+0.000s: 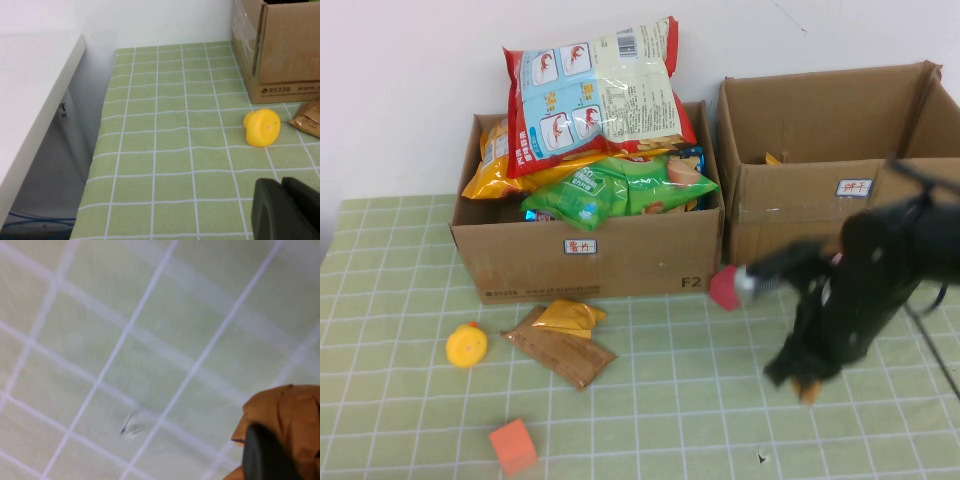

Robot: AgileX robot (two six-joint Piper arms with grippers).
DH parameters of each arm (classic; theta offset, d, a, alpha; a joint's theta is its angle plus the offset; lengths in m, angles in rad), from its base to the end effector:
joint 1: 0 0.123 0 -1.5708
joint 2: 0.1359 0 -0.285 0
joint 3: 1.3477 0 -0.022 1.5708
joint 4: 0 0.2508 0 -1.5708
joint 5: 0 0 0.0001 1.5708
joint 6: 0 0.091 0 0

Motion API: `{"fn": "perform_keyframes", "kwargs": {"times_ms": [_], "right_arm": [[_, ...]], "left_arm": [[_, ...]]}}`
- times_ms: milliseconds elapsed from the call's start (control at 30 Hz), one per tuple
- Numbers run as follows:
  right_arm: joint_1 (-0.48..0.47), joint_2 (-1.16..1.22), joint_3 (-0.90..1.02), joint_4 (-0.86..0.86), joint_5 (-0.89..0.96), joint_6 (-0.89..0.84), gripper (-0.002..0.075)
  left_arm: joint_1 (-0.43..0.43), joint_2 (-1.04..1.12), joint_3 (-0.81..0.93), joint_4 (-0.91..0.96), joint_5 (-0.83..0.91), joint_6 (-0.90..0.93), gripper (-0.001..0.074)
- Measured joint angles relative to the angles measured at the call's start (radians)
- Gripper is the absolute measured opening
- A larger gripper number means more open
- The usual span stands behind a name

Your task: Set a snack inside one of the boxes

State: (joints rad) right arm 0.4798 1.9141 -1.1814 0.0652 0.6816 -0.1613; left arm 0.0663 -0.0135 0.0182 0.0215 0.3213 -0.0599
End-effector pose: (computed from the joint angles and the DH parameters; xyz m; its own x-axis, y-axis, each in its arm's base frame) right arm 0.3238 0.1727 0.1544 -0.8035 -0.5425 -0.2452 -0.5622 0.8269 0.0128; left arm 0.0535 0.0042 0.1788 -0.2329 -0.0550 -0.9709 -0.0821 0.9959 -0.0368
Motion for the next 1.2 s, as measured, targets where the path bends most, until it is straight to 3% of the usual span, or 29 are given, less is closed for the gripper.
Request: {"fn": "perform_keyframes", "kwargs": {"times_ms": [300,633,700,867,933,1033,1200], "right_arm": [[-0.053,-0.207,-0.197,-0.205,-0.071,0.050,0.0092],[-0.245,-0.029,-0.479,-0.198,-0.215,0.161,0.0102],[-0.262,0.044,-0.533,-0.157,-0.196,0.161,0.0171],[-0.283,0.149,-0.618,-0.073,-0.084,0.161,0.0519],[-0.285,0.156,-0.643,-0.057,-0.034,0.161,0.0576],[-0.286,0.131,-0.671,-0.049,0.023,0.161,0.0522],[-0.286,-0.013,-0.673,-0.039,0.092,0.107,0.0148]], "left_arm": [[0.000,0.000,0.000,0.000,0.000,0.000,-0.0003],[0.000,0.000,0.000,0.000,0.000,0.000,-0.0003],[0.000,0.000,0.000,0.000,0.000,0.000,-0.0003],[0.000,0.000,0.000,0.000,0.000,0.000,-0.0003],[0.000,0.000,0.000,0.000,0.000,0.000,-0.0003],[0.000,0.000,0.000,0.000,0.000,0.000,-0.0003],[0.000,0.000,0.000,0.000,0.000,0.000,-0.0003]]}}
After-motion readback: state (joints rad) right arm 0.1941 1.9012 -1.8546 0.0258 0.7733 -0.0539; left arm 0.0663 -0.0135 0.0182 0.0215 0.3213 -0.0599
